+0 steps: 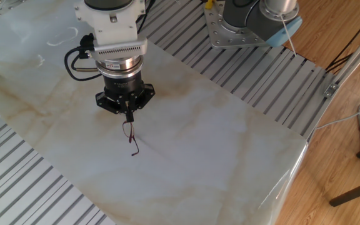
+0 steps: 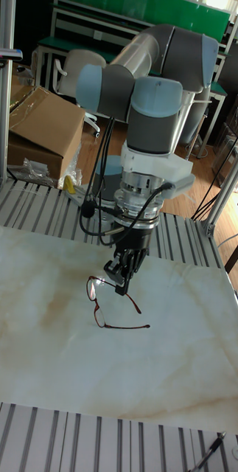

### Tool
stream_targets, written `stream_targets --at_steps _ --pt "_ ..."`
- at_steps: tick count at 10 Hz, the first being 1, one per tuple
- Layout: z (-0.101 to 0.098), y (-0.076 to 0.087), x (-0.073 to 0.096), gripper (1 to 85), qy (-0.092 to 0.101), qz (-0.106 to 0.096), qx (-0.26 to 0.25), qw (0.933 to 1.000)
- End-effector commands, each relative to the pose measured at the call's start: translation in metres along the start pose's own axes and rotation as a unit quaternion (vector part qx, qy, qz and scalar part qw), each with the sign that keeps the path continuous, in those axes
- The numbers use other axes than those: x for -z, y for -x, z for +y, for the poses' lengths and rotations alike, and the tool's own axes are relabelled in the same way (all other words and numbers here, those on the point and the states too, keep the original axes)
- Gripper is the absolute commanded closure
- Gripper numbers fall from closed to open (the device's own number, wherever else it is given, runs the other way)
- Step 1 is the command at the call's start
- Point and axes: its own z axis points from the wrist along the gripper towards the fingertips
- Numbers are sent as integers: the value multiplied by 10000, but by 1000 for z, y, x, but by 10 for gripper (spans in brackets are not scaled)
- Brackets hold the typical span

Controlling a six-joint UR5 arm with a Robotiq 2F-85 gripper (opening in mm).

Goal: Unfold the leg of the glasses (with one hand)

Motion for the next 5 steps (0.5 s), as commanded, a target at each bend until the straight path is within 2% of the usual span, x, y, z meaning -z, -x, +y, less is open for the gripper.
stream_targets --at_steps 1,5 --pt "-3 4 -4 843 -6 -65 27 10000" --pt "-3 7 -7 843 0 -88 32 10000"
